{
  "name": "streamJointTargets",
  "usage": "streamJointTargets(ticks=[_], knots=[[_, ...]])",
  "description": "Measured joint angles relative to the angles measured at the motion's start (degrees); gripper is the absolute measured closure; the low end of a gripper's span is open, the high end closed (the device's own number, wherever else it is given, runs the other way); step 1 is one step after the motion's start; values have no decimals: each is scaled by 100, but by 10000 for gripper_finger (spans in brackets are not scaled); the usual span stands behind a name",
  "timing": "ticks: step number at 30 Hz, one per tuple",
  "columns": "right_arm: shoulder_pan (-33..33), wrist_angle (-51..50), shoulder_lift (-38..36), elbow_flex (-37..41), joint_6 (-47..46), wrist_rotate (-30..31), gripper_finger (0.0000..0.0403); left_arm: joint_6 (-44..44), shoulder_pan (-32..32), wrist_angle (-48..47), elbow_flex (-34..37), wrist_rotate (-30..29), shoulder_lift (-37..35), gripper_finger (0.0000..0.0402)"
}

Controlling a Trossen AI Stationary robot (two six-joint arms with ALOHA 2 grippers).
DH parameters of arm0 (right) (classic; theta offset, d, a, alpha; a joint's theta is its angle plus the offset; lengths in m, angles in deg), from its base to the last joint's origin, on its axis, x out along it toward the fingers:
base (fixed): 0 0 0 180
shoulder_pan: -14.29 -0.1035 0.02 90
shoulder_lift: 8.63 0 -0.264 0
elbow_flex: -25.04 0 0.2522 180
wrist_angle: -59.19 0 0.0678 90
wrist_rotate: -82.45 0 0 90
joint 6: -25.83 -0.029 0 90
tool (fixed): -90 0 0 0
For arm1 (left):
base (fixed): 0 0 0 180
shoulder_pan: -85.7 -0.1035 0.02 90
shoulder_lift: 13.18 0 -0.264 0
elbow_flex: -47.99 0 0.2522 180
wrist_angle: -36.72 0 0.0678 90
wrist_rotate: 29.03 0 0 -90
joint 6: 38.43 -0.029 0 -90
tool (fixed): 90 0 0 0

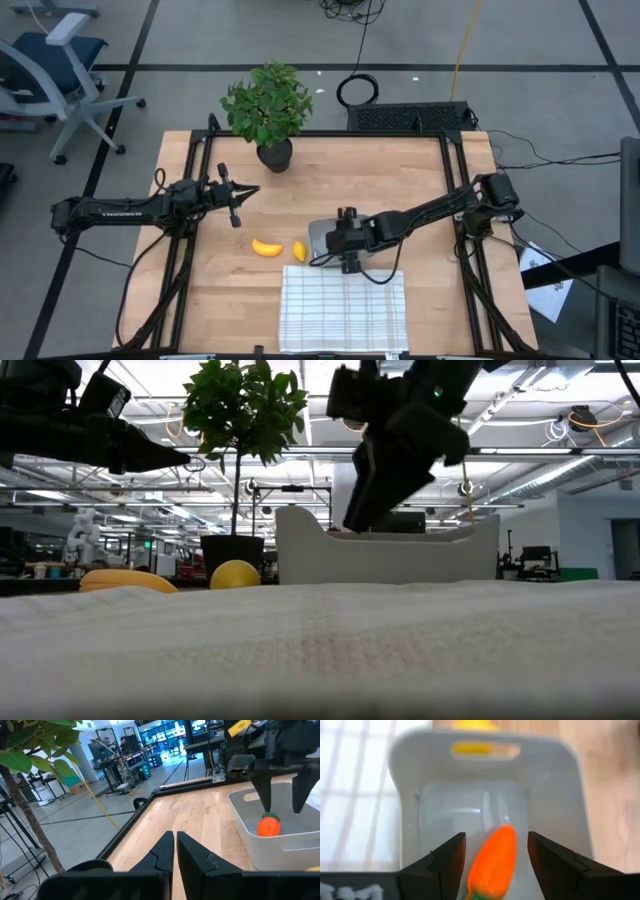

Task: Pick and placing Produce into tupperware
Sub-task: Adjust the gray bin

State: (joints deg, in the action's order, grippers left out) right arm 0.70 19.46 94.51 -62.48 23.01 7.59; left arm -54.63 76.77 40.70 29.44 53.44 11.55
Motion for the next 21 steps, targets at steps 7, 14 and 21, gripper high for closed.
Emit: streamJointTargets(ticks=[7, 14, 21], knots=[[13, 813, 1, -2, 738, -15, 258, -2, -2, -91, 2, 0, 0, 376], [142, 1074, 72, -2, 1161, -133, 361, -7, -4, -227, 0, 0, 0, 376], [318, 1226, 159, -11, 1318, -199, 396, -8, -4, -221, 0, -2, 0, 376]])
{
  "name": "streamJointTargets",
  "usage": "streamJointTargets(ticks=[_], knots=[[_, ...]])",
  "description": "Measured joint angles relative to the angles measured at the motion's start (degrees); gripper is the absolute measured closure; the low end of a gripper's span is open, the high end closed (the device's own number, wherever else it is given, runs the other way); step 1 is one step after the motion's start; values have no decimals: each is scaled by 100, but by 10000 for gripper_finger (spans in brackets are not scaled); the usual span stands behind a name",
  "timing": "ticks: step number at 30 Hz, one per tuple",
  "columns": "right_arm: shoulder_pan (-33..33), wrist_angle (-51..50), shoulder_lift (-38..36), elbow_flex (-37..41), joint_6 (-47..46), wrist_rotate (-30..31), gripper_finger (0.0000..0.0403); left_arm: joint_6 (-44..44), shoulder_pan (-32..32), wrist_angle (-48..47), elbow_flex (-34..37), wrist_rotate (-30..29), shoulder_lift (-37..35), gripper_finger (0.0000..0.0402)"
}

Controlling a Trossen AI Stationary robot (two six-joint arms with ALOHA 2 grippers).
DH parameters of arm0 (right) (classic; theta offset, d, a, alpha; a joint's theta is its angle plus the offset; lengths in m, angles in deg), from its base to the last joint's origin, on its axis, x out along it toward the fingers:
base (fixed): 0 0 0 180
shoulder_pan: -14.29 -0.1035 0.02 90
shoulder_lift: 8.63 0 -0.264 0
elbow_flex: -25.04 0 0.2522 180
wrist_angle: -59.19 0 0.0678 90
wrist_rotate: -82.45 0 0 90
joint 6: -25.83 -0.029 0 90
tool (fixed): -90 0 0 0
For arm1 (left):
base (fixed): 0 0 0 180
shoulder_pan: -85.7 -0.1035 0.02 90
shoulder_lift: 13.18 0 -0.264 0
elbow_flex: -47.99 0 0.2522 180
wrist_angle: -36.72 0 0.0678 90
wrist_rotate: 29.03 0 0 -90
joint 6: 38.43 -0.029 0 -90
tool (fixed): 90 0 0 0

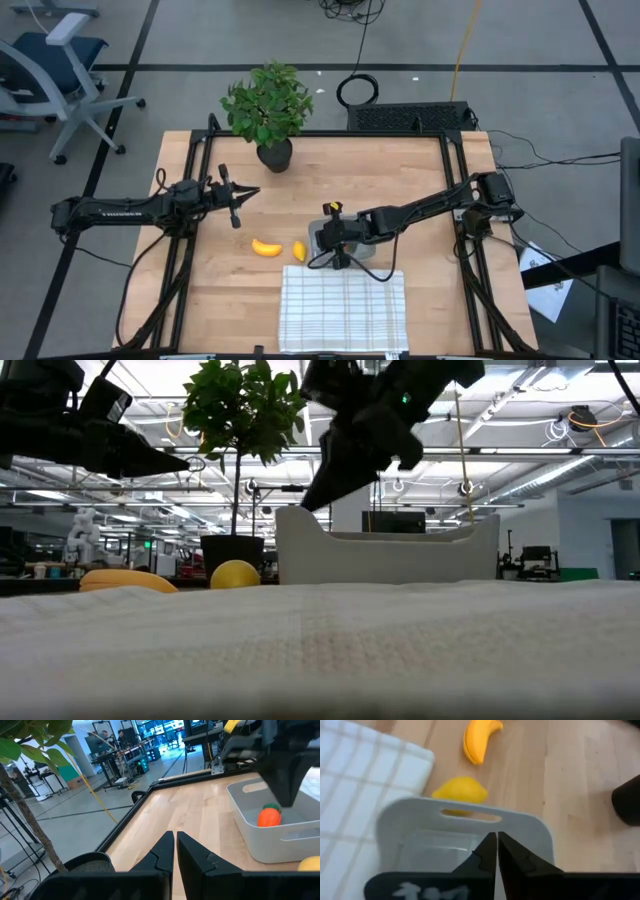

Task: Pick and placing Produce into tupperware
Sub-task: Adjust the gray bin

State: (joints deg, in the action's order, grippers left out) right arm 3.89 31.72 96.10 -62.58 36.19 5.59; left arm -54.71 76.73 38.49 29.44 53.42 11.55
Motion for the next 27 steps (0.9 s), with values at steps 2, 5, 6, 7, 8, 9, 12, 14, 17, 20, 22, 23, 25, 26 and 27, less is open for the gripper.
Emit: streamJointTargets(ticks=[2, 5, 6, 7, 8, 9, 12, 14, 17, 20, 22, 23, 25, 26, 27], knots=[[61, -36, 33, 11, 75, -140, 401, -3, 0, 0, 1, 0, 0, 376], [134, 202, 82, 11, 113, -293, 401, -3, 0, 4, 1, 0, 0, 376], [144, 208, 88, 11, 124, -294, 402, -3, 0, 4, 0, 0, 0, 376], [159, 205, 93, 11, 149, -297, 402, -3, 0, 4, 1, 0, 0, 376], [175, 220, 94, 11, 188, -299, 402, -3, 0, 7, 1, 0, 0, 376], [192, 236, 94, 11, 222, -299, 402, -3, 0, 9, -1, 0, 0, 376], [264, 243, 94, 11, 249, -301, 402, -3, 0, 11, 1, 0, 0, 376], [315, 246, 94, 11, 249, -301, 403, -17, 0, 11, -1, 0, 0, 376], [410, 350, 165, 11, 286, -541, 403, -34, 0, 11, -1, -2, 0, 376], [494, 318, 322, 13, 331, -743, 403, -36, 2, 11, -1, -2, 0, 376], [521, 336, 418, 13, 396, -740, 403, -49, 0, 11, 0, -2, 0, 376], [523, 299, 433, 13, 408, -738, 403, -49, 0, 11, -1, -2, 0, 376], [523, 342, 456, 15, 428, -736, 403, -49, 0, 11, 0, -4, 0, 376], [523, 370, 457, 15, 439, -734, 403, -49, 0, 12, 1, -3, 0, 376], [526, 381, 457, 15, 448, -731, 403, -49, 0, 13, 0, -4, 0, 376]])
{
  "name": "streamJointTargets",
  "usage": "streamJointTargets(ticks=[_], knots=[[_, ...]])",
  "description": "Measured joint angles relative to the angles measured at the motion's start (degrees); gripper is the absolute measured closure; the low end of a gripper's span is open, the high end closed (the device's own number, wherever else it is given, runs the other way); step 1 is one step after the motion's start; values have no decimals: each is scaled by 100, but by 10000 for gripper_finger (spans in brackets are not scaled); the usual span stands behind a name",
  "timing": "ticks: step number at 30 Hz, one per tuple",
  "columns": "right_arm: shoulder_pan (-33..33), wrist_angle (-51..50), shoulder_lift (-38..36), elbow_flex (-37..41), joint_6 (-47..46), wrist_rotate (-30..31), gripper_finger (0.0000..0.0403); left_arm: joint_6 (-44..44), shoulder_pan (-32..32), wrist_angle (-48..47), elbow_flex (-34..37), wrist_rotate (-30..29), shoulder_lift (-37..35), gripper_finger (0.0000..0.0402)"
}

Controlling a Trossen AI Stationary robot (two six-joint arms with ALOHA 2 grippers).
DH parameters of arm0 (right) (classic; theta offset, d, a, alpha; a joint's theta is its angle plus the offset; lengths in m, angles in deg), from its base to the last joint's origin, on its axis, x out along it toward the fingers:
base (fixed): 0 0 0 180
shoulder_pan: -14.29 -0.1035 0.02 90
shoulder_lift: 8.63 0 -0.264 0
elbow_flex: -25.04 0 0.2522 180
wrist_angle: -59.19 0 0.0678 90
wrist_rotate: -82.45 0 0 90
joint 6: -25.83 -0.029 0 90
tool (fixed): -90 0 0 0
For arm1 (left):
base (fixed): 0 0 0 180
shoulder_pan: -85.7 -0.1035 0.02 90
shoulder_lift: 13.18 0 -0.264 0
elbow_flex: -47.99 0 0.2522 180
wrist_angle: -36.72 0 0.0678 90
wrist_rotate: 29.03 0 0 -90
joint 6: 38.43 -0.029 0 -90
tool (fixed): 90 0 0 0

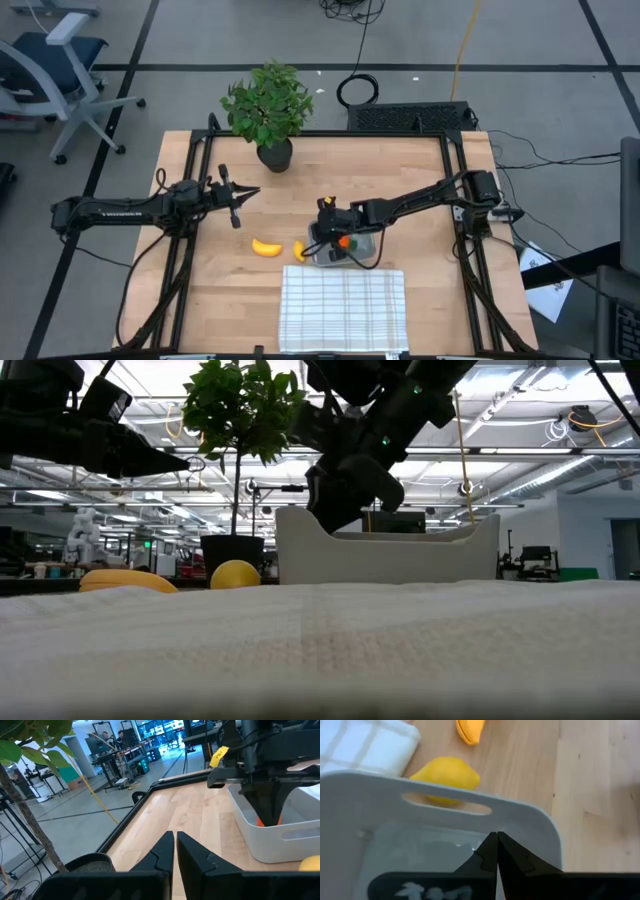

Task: Pick and placing Produce into tupperware
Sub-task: Adjust the gray bin

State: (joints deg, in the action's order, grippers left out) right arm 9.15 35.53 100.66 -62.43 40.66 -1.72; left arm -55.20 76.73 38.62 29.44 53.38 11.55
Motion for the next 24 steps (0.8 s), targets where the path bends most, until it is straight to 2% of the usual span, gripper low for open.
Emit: streamJointTargets(ticks=[24], knots=[[333, 176, 4, 0, -126, 30, 403, 15, 0, -2, 1, -2, 0, 376]])
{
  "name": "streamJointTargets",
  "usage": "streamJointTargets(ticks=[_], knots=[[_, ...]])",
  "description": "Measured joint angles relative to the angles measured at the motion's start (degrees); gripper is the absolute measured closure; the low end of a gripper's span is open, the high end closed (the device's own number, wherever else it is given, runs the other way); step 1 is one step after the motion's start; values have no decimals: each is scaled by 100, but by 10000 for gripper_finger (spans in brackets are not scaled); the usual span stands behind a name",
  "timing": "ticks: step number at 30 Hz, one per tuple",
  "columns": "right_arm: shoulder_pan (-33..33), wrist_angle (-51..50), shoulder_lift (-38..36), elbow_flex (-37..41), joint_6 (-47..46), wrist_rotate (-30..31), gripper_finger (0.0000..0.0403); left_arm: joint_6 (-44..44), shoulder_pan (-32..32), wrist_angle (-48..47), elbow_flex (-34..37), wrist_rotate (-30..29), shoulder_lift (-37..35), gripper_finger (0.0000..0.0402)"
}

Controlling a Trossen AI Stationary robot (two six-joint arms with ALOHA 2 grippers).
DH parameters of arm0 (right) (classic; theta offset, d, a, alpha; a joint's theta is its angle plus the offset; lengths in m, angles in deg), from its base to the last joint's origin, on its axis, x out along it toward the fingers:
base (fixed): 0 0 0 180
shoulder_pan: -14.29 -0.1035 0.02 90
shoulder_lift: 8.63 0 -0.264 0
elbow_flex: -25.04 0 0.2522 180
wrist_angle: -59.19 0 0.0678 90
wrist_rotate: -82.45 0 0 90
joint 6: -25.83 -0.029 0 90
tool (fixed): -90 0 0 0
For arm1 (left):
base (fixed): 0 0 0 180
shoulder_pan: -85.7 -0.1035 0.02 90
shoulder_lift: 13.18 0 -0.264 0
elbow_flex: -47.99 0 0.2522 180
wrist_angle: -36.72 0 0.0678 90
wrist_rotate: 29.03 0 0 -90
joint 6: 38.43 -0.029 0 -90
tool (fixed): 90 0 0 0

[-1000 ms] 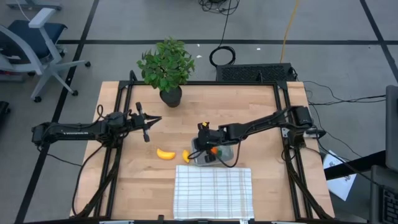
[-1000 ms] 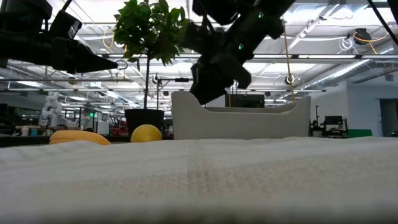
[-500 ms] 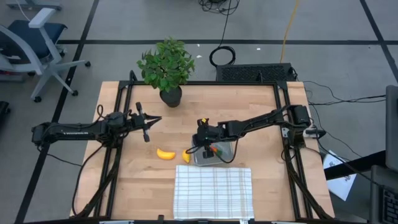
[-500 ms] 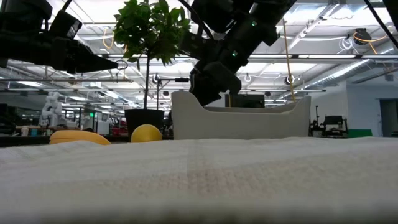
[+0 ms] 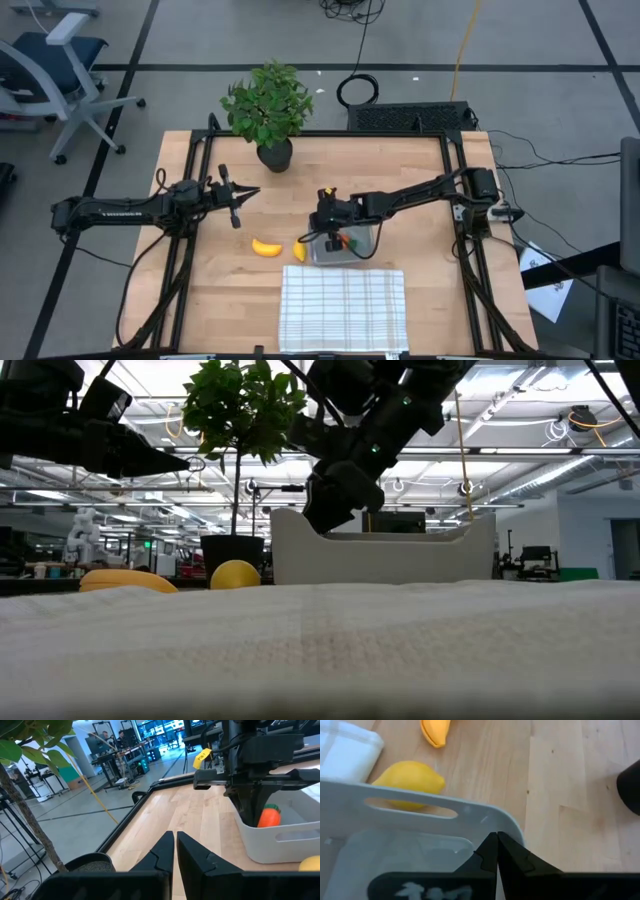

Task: Pick and placing Produce into tupperware
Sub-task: Adjust the gray bin

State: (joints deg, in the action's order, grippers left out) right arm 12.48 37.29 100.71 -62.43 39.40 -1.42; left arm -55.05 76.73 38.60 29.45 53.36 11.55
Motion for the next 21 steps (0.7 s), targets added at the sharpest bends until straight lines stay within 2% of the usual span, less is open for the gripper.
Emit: streamJointTargets(ticks=[13, 21], knots=[[106, -25, 0, 0, -33, -11, 403, 20, 1, -2, -1, 0, 0, 376], [-106, -26, 0, 0, 210, -28, 403, 18, 0, -2, 0, 0, 0, 376]])
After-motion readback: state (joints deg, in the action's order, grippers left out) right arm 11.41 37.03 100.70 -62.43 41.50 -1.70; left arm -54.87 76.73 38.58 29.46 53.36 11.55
